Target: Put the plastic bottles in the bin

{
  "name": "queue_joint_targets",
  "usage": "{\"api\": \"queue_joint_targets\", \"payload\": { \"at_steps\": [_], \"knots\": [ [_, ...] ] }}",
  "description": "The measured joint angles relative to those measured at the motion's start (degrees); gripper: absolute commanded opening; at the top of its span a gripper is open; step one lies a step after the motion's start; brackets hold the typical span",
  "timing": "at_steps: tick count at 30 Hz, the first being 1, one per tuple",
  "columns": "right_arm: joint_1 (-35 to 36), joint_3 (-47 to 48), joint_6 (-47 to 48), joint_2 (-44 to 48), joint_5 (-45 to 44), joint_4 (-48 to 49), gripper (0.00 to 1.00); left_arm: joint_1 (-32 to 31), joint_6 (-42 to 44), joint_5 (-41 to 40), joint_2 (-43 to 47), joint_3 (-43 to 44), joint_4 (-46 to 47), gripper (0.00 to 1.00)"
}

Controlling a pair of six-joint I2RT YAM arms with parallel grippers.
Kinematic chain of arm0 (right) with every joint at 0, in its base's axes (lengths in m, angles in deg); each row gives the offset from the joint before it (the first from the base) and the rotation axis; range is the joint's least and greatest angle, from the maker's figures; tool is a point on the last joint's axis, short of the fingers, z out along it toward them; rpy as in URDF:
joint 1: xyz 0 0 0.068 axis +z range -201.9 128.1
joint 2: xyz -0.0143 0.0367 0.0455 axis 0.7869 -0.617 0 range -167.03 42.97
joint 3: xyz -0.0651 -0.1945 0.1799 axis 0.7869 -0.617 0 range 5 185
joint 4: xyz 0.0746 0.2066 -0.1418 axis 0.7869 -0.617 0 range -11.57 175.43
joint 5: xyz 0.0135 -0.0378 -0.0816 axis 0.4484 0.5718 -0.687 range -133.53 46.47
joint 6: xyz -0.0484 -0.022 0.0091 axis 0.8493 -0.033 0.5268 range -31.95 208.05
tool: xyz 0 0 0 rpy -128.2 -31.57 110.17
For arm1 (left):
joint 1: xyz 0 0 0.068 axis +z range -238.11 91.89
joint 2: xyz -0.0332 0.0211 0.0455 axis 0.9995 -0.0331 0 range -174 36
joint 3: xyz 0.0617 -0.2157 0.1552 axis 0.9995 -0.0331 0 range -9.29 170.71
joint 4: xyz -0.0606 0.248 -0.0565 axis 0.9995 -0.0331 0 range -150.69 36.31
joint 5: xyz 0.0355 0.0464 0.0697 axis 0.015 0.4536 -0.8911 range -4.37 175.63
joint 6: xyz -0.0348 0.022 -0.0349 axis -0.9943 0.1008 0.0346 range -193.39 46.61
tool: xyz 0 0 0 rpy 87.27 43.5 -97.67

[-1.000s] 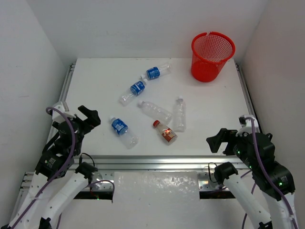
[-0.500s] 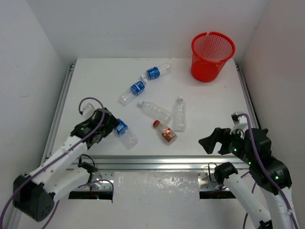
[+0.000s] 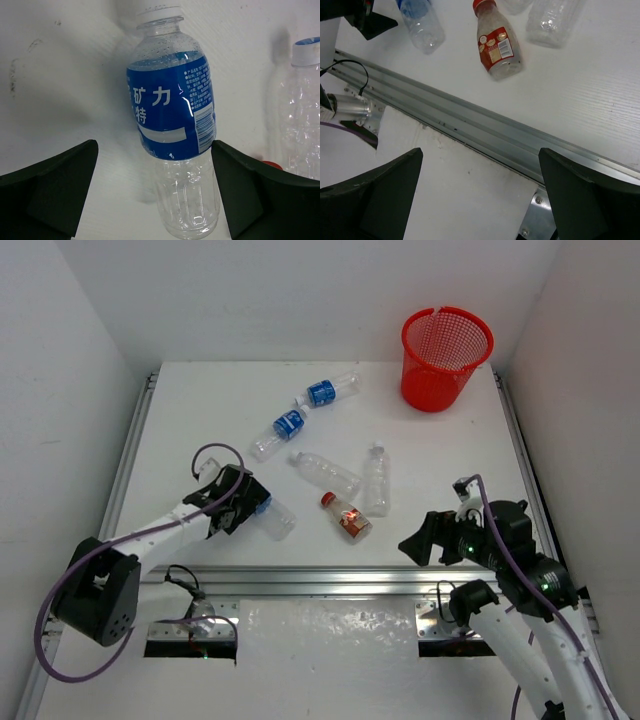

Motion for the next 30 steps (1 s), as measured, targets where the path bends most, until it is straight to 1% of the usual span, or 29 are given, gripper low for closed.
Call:
{"api": "queue_joint_targets", "payload": {
  "at_steps": [3, 4, 5, 6, 10, 11, 12, 13, 14, 17, 20, 22, 24, 26, 30],
  "knots": [
    [0.0, -1.7, 0.0, -0.4, 0.7, 1.2, 0.99, 0.0, 0.0, 0.0, -1.9, 0.0, 2.6, 0.87],
    [0.0, -2.1, 0.0, -0.6, 1.1, 1.9, 0.99, 0.0, 0.0, 0.0, -2.3, 0.0, 3.2, 0.84],
    [0.0, -2.4, 0.0, -0.9, 1.7, 2.5, 0.99, 0.0, 0.2, 0.0, -3.7, 0.0, 4.4, 0.69],
    [0.0, -2.7, 0.0, -1.2, 2.1, 3.2, 0.99, 0.0, 0.2, 0.0, -4.5, 0.0, 5.0, 0.65],
    [0.0, -4.2, 0.0, -2.8, 5.1, 6.4, 0.99, 0.0, 1.4, 0.0, -6.9, 0.8, 5.7, 0.63],
    [0.0, -4.7, 0.0, -3.1, 6.2, 7.3, 0.99, 0.0, 1.6, 0.1, -6.9, 0.9, 5.9, 0.5],
    [0.0, -5.2, 0.0, -3.7, 7.8, 8.3, 0.99, 0.0, 1.6, 0.2, -6.8, 0.9, 5.9, 0.19],
    [0.0, -5.3, 0.0, -3.8, 8.1, 8.5, 0.99, 0.0, 2.0, 0.2, -6.7, 0.9, 5.7, 0.19],
    [0.0, -5.4, 0.0, -4.5, 9.2, 9.2, 0.99, 0.0, 2.2, 0.4, -6.1, 0.9, 5.4, 0.0],
    [0.0, -5.4, -0.5, -7.3, 12.4, 12.4, 0.99, 0.0, 3.0, 1.4, -1.3, 0.3, 3.7, 0.0],
    [0.0, -5.7, -3.0, -11.6, 17.8, 18.3, 0.99, -0.9, 4.3, 3.3, 8.1, -0.9, 2.6, 0.0],
    [0.2, -6.1, -6.9, -15.7, 23.6, 25.2, 0.99, -2.4, 6.0, 6.9, 15.3, -1.7, 4.4, 0.0],
    [1.5, -6.8, -11.0, -20.0, 27.0, 33.6, 0.99, -4.2, 7.6, 12.2, 20.8, -2.9, 9.4, 0.0],
    [4.9, -6.5, -14.4, -25.2, 28.2, 41.6, 0.99, -6.1, 8.8, 19.3, 24.8, -4.0, 16.7, 0.0],
    [13.2, -4.4, -18.3, -33.9, 27.4, 52.1, 0.99, -8.7, 9.0, 29.3, 26.5, -4.4, 29.0, 0.0]
  ]
}}
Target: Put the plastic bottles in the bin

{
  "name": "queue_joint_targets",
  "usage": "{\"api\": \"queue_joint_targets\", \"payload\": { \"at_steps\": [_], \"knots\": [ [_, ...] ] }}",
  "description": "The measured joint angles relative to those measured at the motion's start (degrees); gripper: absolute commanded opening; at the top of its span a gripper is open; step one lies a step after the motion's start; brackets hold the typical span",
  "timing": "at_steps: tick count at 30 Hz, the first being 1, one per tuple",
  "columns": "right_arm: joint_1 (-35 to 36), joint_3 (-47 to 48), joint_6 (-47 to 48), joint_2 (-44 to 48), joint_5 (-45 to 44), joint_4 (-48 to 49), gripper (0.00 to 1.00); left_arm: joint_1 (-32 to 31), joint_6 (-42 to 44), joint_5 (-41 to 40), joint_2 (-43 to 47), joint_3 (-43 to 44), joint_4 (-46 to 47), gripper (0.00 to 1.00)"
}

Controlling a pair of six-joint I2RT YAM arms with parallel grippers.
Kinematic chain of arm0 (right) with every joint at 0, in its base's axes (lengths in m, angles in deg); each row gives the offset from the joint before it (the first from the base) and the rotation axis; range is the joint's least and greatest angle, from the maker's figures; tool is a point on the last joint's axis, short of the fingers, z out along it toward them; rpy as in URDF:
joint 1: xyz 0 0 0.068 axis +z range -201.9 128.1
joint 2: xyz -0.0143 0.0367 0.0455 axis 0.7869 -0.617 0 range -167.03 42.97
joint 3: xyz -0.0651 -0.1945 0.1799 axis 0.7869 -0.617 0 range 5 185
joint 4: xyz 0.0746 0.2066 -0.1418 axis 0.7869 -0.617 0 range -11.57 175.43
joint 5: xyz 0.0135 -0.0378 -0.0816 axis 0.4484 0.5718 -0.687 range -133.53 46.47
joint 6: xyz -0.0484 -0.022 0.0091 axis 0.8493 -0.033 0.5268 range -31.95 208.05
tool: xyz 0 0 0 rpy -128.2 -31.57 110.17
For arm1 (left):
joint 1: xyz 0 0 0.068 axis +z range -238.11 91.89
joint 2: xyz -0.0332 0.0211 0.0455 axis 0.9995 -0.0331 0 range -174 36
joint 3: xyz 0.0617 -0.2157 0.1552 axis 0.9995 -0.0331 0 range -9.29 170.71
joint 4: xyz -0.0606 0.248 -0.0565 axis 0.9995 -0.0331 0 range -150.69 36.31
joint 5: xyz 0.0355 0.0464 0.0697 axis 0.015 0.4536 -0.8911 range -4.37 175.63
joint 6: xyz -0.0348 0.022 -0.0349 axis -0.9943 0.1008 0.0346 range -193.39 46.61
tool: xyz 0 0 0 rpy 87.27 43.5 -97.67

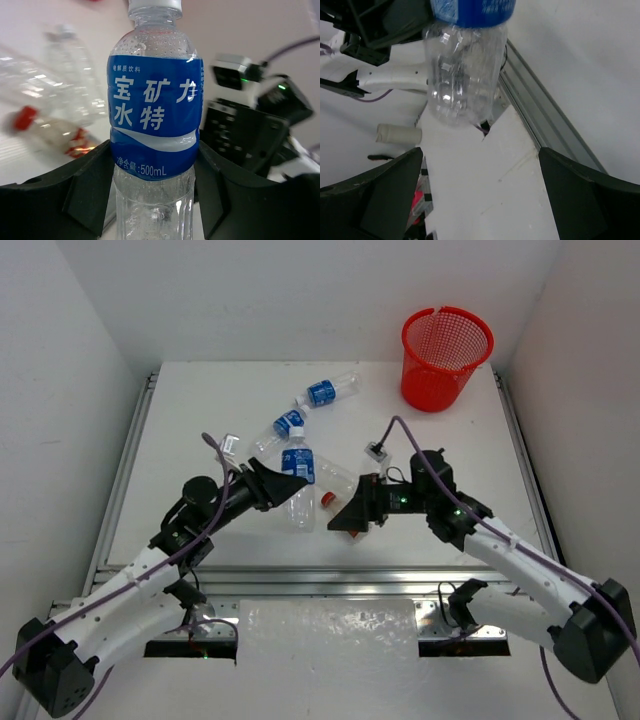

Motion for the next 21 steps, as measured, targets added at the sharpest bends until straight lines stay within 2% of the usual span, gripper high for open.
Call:
{"api": "queue_joint_targets", "payload": {
  "at_steps": [5, 8, 10, 11, 12, 14, 15, 18, 21],
  "knots": [
    [9.3, 2.4, -0.9, -3.5, -9.6, 6.8, 0.99, -2.0, -2.0, 8.1, -1.8, -0.1, 12.4, 0.0],
    [10.5, 2.6, -1.3, -3.0, -11.9, 10.1, 0.96, -3.5, -3.1, 9.6, -4.3, -0.1, 17.4, 0.0],
    [10.5, 3.3, -1.4, -3.2, -13.2, 11.6, 0.76, -4.6, -3.8, 10.7, -5.9, -0.1, 19.5, 0.0],
    [10.5, 3.6, -1.4, -3.6, -13.4, 12.5, 0.63, -5.0, -4.0, 11.1, -6.6, -0.1, 20.4, 0.0],
    [10.6, 3.8, -1.6, -3.9, -13.3, 13.4, 0.3, -5.2, -4.0, 11.2, -7.2, -0.1, 21.0, 0.03],
    [10.8, 4.2, -1.7, -4.4, -13.8, 13.9, 0.1, -5.1, -4.0, 11.4, -8.3, 0.1, 22.4, 0.18],
    [10.6, 4.3, -1.6, -4.8, -13.9, 14.0, 0.0, -5.1, -3.6, 11.2, -8.7, 0.4, 22.3, 0.43],
    [10.1, 5.2, -0.5, -5.2, -15.5, 13.3, 0.0, -5.0, -1.6, 10.4, -10.3, 4.0, 18.1, 0.95],
    [10.1, 7.3, 3.3, -5.4, -20.0, 9.6, 0.0, -5.9, 3.2, 3.1, -12.4, 16.2, 1.8, 1.0]
  ]
}}
